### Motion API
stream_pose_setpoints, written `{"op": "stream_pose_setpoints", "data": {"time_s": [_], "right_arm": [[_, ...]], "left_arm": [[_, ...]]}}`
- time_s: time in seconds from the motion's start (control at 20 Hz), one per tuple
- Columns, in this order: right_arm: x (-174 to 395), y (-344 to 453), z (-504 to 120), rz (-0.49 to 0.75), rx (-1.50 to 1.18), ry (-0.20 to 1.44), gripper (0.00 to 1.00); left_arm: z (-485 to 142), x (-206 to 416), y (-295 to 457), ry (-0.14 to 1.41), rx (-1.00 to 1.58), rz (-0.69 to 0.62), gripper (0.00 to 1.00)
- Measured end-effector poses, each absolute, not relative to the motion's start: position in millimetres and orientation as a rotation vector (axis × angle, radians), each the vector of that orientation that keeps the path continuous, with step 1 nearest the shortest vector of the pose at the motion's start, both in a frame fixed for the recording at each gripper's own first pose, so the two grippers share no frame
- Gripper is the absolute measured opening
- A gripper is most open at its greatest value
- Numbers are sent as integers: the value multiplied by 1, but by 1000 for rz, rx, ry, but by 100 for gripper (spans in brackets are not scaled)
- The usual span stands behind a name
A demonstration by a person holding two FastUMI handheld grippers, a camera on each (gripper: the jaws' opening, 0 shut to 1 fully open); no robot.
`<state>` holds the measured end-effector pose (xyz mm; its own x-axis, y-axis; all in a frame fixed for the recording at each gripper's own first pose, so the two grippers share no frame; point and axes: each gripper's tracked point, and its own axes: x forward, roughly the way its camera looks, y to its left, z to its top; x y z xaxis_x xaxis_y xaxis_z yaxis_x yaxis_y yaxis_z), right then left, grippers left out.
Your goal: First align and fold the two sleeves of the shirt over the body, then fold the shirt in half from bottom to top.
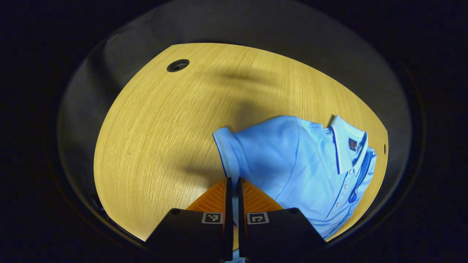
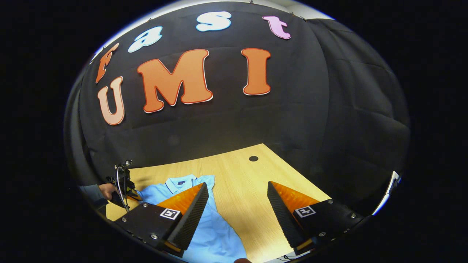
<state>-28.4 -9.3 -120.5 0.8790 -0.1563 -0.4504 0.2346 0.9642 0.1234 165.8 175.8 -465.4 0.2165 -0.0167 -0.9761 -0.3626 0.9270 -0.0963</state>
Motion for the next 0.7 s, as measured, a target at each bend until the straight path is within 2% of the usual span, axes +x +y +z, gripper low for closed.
{"op": "stream_pose_setpoints", "data": {"time_s": [0.3,0.7], "right_arm": [[-45,-6,-141,-229,192,515,98],[-55,21,-163,-228,179,581,98]], "left_arm": [[-424,195,134,1211,-310,58,10],[-410,215,58,1171,-291,-137,10]]}}
